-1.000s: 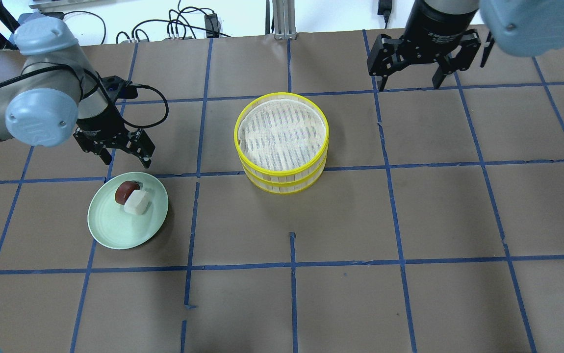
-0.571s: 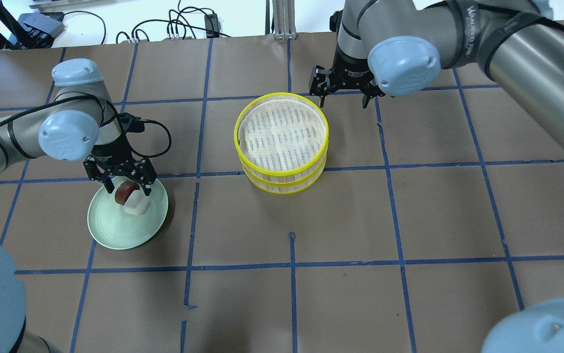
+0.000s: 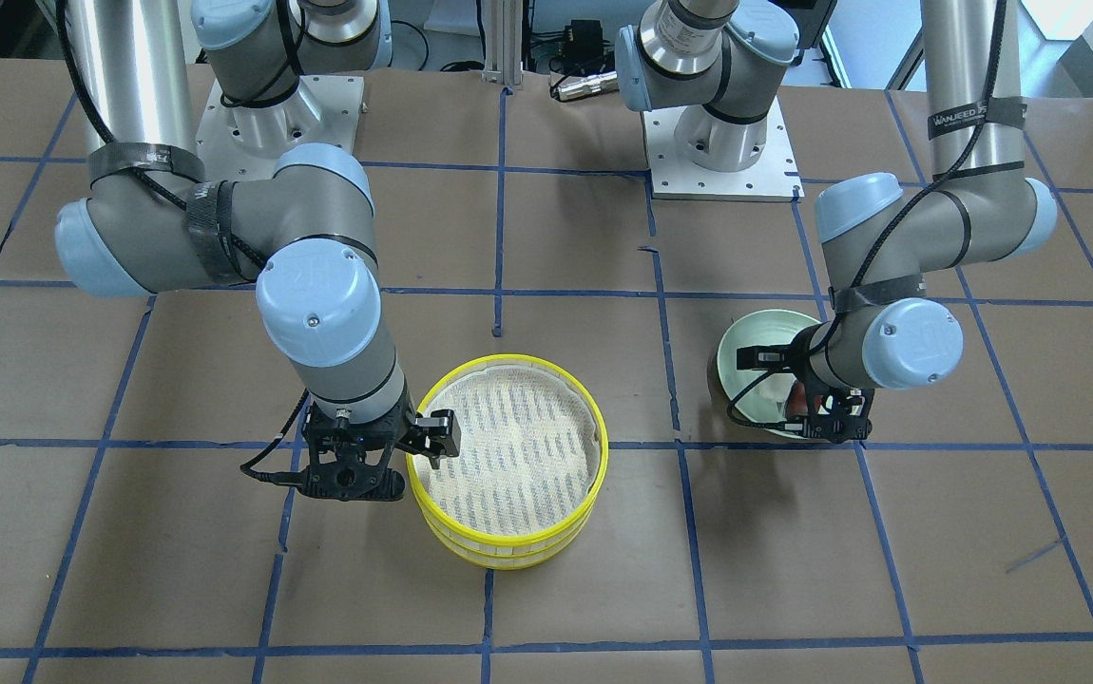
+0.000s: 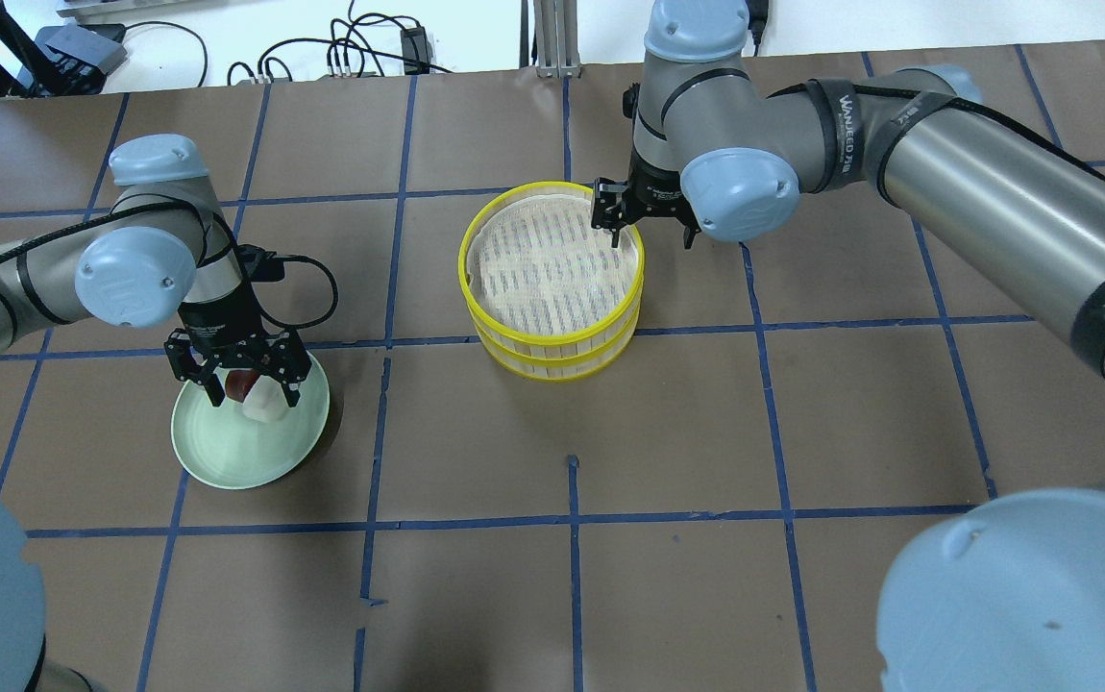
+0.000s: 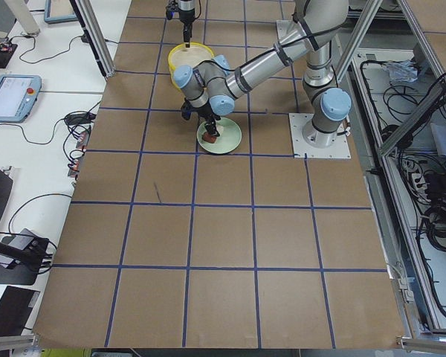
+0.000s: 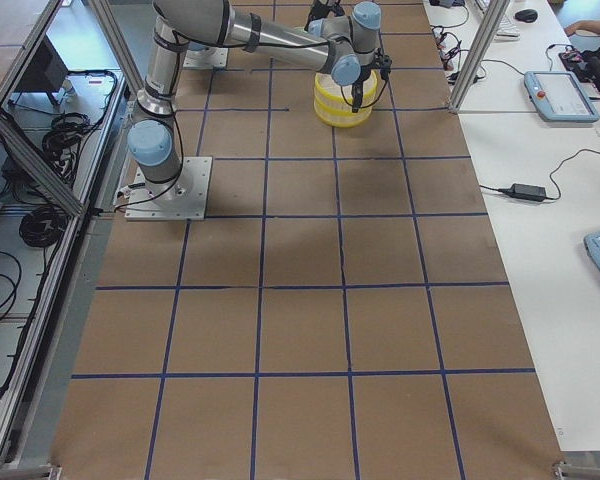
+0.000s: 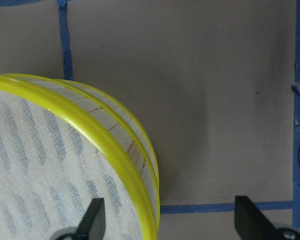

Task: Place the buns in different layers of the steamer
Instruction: 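Grasp the white bun with left gripper while right grips the top tier rim, then lift the top steamer tier aside with right gripper while left lifts the bun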

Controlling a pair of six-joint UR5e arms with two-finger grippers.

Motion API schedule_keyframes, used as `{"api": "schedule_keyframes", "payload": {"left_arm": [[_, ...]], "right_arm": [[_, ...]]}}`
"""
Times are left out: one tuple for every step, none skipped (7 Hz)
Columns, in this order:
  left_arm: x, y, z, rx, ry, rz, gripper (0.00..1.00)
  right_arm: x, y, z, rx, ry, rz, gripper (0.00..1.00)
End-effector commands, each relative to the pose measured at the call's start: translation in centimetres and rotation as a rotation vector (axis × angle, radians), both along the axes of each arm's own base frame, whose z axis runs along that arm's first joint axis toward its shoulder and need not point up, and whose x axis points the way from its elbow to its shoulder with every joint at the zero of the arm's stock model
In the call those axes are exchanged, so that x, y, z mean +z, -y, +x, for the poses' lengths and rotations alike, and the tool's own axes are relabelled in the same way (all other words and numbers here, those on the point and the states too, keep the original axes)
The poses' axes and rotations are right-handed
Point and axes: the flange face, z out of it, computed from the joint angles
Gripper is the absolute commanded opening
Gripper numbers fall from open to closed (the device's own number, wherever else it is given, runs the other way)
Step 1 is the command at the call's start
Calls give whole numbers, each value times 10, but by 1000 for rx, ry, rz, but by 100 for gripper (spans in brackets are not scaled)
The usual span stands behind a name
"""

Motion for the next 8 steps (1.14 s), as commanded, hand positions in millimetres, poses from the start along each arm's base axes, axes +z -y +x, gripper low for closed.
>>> {"api": "schedule_keyframes", "payload": {"left_arm": [[-9, -9, -4, 37, -10, 26, 100], [-8, -8, -3, 34, -10, 15, 92], [-6, -5, -3, 34, -7, 2, 69], [-7, -7, -5, 30, -9, 9, 32], [0, -3, -3, 26, -8, -8, 2], [11, 0, -2, 22, -2, -39, 0], [28, 3, -8, 8, 8, -92, 0], [64, 8, -10, -6, 19, -171, 0]], "right_arm": [[-11, -8, -1, 14, -6, 28, 25], [-8, -10, -2, 14, -2, 32, 18], [-2, -15, -2, 8, 1, 28, 16], [0, -22, -4, 17, -8, 32, 13], [13, -37, -6, 20, -11, 55, 9], [46, -48, -11, 55, -13, 20, 9], [94, -52, -39, 74, -4, -29, 10], [116, -44, -101, 27, 0, -4, 10]]}}
